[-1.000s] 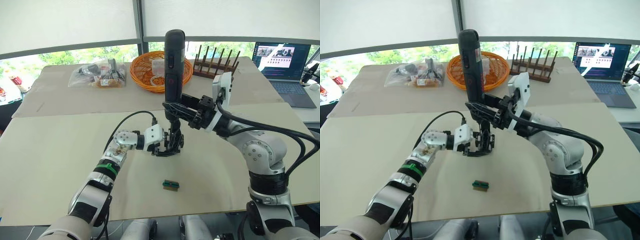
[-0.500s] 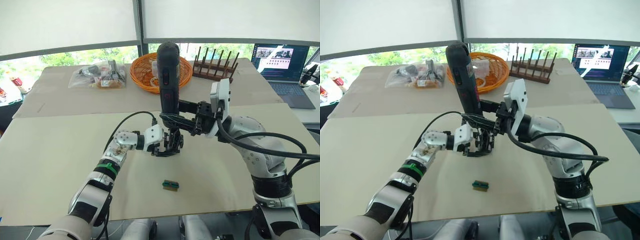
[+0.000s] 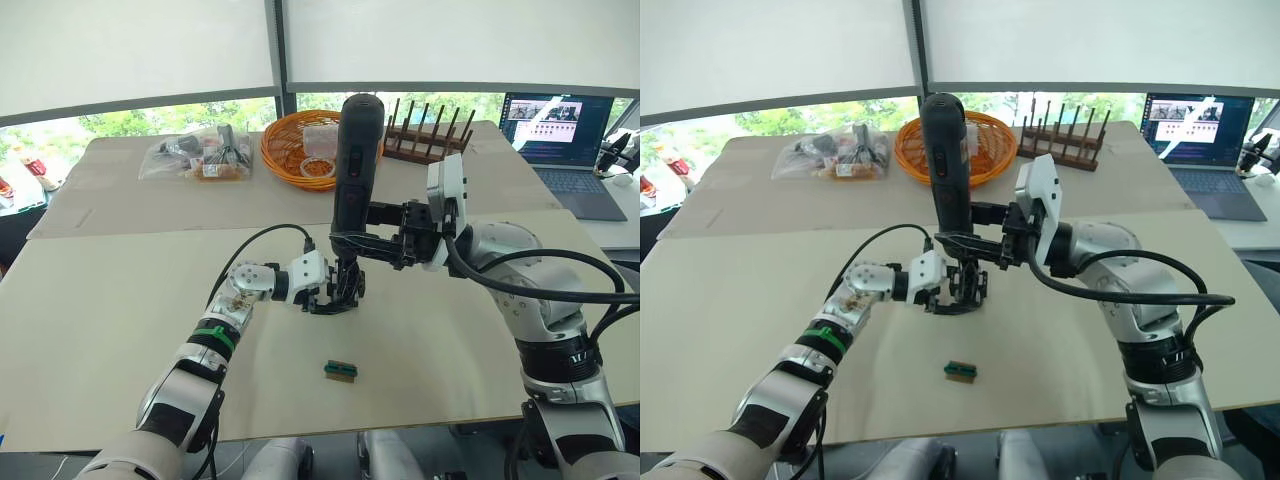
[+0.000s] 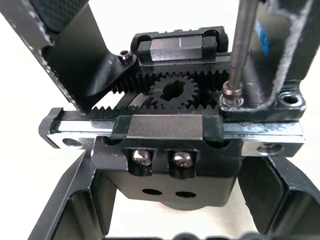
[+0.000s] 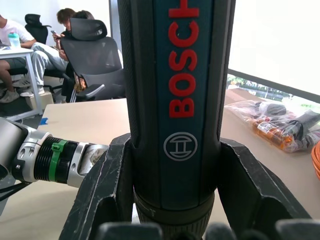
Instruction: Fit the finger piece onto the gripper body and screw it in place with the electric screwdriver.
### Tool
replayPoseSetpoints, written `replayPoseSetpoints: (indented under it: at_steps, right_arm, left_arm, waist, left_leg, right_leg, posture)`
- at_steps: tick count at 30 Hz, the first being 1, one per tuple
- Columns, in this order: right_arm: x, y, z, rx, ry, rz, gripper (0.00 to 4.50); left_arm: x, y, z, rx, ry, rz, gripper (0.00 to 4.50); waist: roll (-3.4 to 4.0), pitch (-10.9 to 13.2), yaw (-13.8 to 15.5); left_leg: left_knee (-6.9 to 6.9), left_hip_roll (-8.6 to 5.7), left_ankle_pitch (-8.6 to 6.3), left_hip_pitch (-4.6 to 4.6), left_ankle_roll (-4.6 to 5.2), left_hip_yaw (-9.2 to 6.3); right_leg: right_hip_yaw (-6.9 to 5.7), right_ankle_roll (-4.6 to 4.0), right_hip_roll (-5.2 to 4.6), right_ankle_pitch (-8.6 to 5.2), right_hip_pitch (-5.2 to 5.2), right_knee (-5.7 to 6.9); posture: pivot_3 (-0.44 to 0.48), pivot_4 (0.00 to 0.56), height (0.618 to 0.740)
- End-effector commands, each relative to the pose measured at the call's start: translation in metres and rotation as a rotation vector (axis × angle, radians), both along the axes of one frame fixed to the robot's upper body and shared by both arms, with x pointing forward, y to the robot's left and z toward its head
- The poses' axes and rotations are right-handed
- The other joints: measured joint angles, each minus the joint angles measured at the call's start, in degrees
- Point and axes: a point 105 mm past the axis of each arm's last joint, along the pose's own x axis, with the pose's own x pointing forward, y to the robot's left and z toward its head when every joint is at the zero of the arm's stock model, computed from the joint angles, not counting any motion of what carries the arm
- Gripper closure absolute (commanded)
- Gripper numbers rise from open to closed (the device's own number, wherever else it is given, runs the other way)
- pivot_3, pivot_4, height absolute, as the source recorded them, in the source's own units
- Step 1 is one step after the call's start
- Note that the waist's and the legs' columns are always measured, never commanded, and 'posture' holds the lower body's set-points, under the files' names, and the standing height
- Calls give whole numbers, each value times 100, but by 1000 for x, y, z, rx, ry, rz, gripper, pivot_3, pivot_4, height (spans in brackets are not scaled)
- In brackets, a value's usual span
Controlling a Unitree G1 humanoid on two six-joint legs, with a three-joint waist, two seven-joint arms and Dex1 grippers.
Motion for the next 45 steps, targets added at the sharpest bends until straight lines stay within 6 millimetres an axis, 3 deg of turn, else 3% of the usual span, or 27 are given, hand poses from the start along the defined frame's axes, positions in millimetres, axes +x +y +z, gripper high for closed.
replayPoseSetpoints:
  at_steps: [1, 8, 15, 22, 27, 30, 33, 37, 40, 42, 44, 45]
  right_arm:
    - [17, -10, -59, -170, 198, -100, 2541]
    - [22, -11, -56, -171, 172, -109, 2542]
    - [27, -15, -41, -154, 111, -130, 2542]
    - [20, -15, -6, -96, 5, -102, 2543]
    - [0, -7, 56, 103, -143, -23, 2543]
    - [-16, -2, 83, 185, -194, 46, 2543]
    - [-24, 2, 95, 226, -197, 76, 2543]
    - [-31, 4, 100, 254, -180, 105, 2543]
    - [-47, 7, 99, 262, -147, 190, 2543]
    - [-57, 10, 99, 261, -113, 249, 2543]
    - [-68, 11, 96, 240, -80, 316, 2543]
    - [-73, 11, 93, 226, -60, 351, 2543]
  left_arm:
    - [7, 1, 25, -48, -84, 0, 1652]
    - [7, 1, 25, -48, -84, 1, 1652]
    - [8, 0, 26, -48, -83, 0, 1652]
    - [8, -1, 23, -48, -72, 4, 1652]
    - [6, -1, 16, -37, -47, 6, 1652]
    - [4, 0, 8, -22, -29, 2, 1652]
    - [2, 0, 5, -17, -21, -2, 1652]
    - [3, -1, 4, -16, -15, 1, 1652]
    - [8, 2, 9, -25, -9, 29, 1652]
    - [8, 7, 14, -34, 2, 25, 630]
    - [7, 13, 21, -38, -1, 18, 0]
    - [6, 16, 25, -36, -9, 11, 0]
  waist:
    - [0, 0, 1]
    - [0, 0, 1]
    - [0, 0, 2]
    - [0, 0, 7]
    - [-2, 2, 9]
    - [-3, 3, 3]
    - [-3, 3, 9]
    - [-3, 3, 7]
    - [-3, 3, 11]
    - [-3, 4, 6]
    - [-2, 4, -11]
    - [-2, 4, -12]
  left_leg:
    - [-2, 0, -1, 7, 1, 0]
    - [-5, 1, -3, 16, 4, 0]
    - [-5, 1, -3, 15, 4, 0]
    - [-5, 1, -3, 13, 4, 0]
    - [-1, 0, -3, -8, 4, 0]
    - [10, -4, 10, -71, -15, 0]
    - [13, -4, 34, -102, -56, 1]
    - [12, -5, 28, -99, -44, 0]
    - [13, -7, 9, -99, -12, 0]
    - [12, -6, 12, -99, -17, 0]
    - [11, -4, 12, -100, -18, 0]
    - [10, -4, 12, -100, -17, 0]
  right_leg:
    - [0, 0, 0, 0, 7, -4]
    - [-1, 2, 0, -1, 20, -21]
    - [-1, 2, 0, -1, 21, -24]
    - [-2, 2, 0, -1, 21, -29]
    - [-2, 2, 0, -1, 7, -31]
    - [3, 1, -3, 1, -67, -7]
    - [3, -1, -9, 2, -103, 21]
    - [3, -1, -9, 2, -95, 12]
    - [1, -1, -9, 2, -96, 13]
    - [1, -1, -8, 2, -98, 14]
    - [1, -1, -7, 2, -100, 16]
    - [2, -1, -7, 2, -101, 17]
  posture:
    - [0, 150, 740]
    - [0, 150, 740]
    - [0, 150, 740]
    - [0, 150, 740]
    - [0, 150, 740]
    - [0, 150, 740]
    - [0, 150, 740]
    - [0, 150, 740]
    - [0, 150, 740]
    - [0, 150, 740]
    - [0, 150, 740]
    - [0, 150, 740]
